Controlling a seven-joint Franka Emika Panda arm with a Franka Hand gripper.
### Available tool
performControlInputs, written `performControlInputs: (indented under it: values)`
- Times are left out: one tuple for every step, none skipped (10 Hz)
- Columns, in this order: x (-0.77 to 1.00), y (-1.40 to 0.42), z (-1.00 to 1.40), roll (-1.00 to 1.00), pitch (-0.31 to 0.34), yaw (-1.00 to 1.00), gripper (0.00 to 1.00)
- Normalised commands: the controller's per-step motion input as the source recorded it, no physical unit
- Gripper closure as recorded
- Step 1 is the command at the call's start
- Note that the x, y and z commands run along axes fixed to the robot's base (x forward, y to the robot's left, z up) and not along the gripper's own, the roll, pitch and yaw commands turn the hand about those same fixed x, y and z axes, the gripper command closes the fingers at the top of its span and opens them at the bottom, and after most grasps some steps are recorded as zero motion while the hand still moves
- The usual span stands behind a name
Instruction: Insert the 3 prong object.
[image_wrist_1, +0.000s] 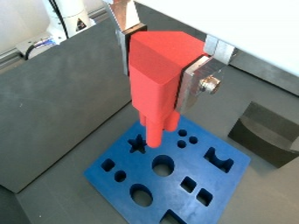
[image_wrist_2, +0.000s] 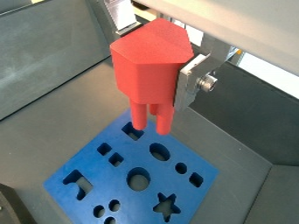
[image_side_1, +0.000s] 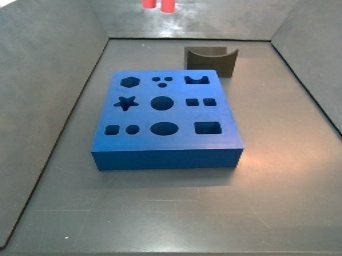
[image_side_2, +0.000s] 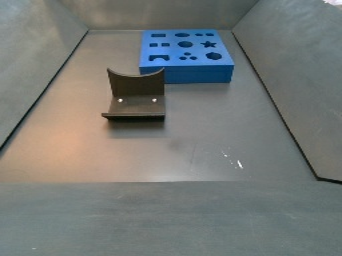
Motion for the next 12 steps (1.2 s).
performControlInputs:
  values:
    - [0.00,0.02,0.00,0.00,0.000,0.00,1.00]
    - [-0.17,0.12,-0.06,0.03,0.000,-0.11,1.00]
    - [-0.17,0.37,-0.27,0.00,-0.037,-0.42,1.00]
    - [-0.23,0.43,-0.32,0.00,-0.049,-0.51,1.00]
    - [-0.17,0.44,-0.39,0.00,-0.031,-0.53,1.00]
    - [-0.12,0.50,-0.51,0.00,0.000,-0.51,1.00]
    - [-0.13,0.52,-0.54,0.00,0.000,-0.49,1.00]
    - [-0.13,0.55,-0.73,0.00,-0.017,-0.47,1.00]
    - [0.00,0.51,-0.84,0.00,-0.093,-0.47,1.00]
    - [0.04,0.42,-0.69,0.00,-0.117,-0.49,1.00]
    - [0.11,0.36,-0.69,0.00,-0.090,-0.54,1.00]
    - [0.12,0.34,-0.70,0.00,-0.089,-0.56,1.00]
